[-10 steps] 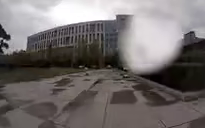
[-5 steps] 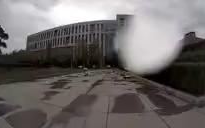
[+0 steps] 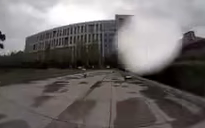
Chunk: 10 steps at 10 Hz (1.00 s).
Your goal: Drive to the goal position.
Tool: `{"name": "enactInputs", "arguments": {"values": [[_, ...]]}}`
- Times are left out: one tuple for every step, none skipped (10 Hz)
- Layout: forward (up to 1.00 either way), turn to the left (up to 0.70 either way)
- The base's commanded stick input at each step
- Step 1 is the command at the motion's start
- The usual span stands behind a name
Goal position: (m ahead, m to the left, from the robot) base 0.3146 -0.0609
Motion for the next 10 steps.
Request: {"name": "enactInputs", "arguments": {"values": [[0.70,0.00],[0.70,0.01],[0.70,0.00],[0.70,0.00],[0.70,0.00],[0.70,0.00],[0.70,0.00],[0.70,0.00],[0.70,0.00],[0.70,0.00]]}}
